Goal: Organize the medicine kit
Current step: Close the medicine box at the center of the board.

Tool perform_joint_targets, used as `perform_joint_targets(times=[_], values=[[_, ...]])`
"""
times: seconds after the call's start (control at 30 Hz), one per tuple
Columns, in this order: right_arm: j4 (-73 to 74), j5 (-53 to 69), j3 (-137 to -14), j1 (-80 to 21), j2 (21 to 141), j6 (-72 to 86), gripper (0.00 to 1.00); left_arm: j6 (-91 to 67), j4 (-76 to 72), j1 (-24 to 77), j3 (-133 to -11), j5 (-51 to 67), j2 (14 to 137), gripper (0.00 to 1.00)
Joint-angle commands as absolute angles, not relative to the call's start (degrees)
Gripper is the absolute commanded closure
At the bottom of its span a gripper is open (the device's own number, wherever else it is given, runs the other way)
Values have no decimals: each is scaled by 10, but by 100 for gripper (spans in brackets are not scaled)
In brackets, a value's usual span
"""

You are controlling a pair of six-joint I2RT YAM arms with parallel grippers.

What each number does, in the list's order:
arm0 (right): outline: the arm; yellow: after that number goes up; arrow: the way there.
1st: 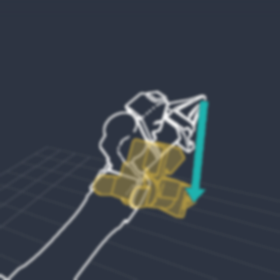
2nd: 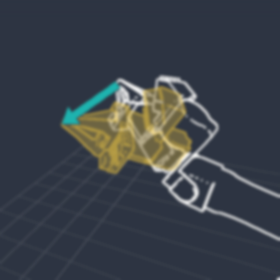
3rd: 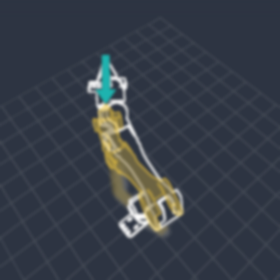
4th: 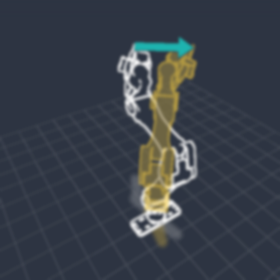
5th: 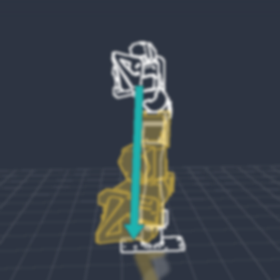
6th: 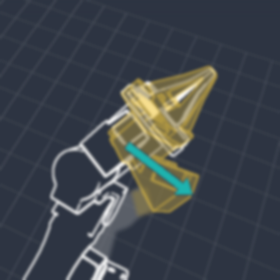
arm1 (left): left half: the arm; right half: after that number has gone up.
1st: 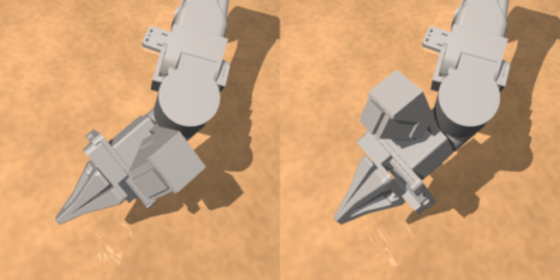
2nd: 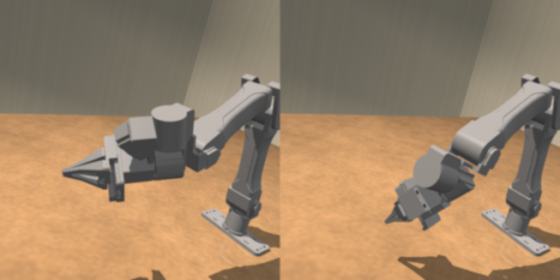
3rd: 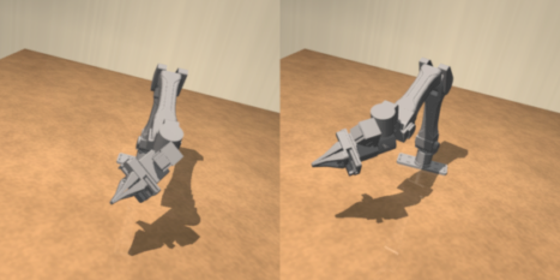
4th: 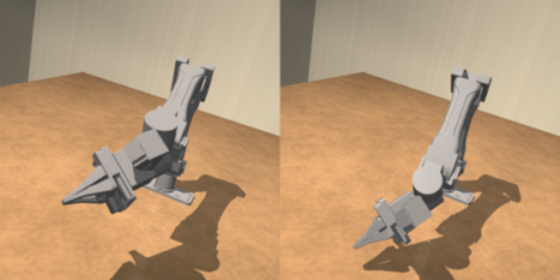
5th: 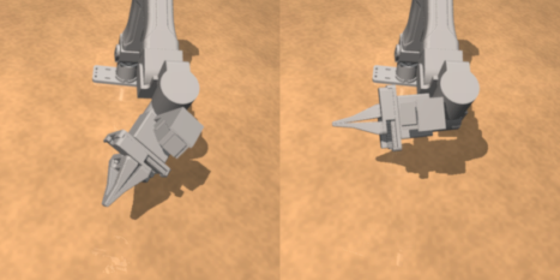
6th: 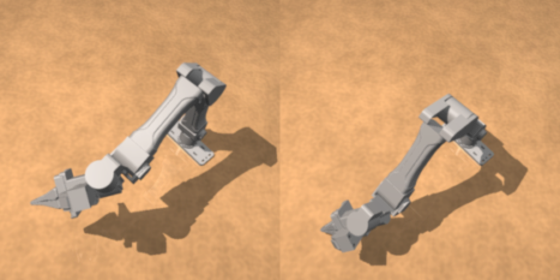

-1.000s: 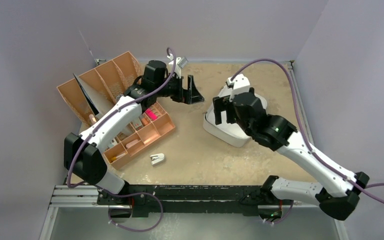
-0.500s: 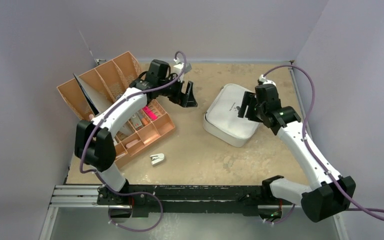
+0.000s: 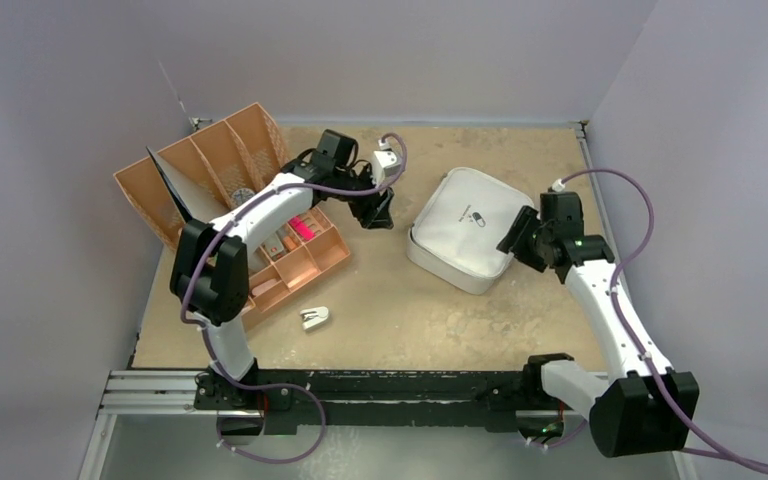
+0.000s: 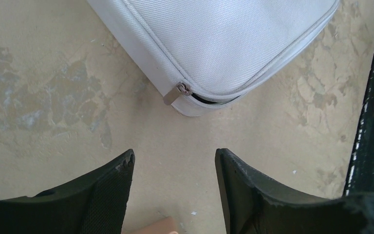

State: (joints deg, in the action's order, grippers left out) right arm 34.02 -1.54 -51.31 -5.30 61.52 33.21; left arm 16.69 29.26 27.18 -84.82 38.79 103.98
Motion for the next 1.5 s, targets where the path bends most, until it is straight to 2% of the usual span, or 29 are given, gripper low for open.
perform_joint_targets(times=[0.0,0.1,0.33,0.6,0.97,1.1,1.27,1.4,1.47], values=[[316,39,-479,-33,596,368,43,312,248,286,-833,440,1050,45],[305,57,-470,-30,602,371,44,355,230,291,-828,455,1067,51],[297,68,-462,-28,607,363,43,470,216,309,-830,458,1117,42],[306,65,-443,-29,594,354,43,514,136,319,-807,451,1140,34],[319,60,-439,-28,584,349,43,542,96,333,-806,436,1153,33],[326,60,-432,-27,564,355,43,554,97,336,-807,444,1156,36],[339,58,-432,-27,555,354,43,572,101,340,-812,454,1156,48],[344,56,-427,-28,550,352,43,582,122,343,-821,457,1156,68],[347,55,-425,-28,548,353,42,583,126,344,-819,456,1153,71]])
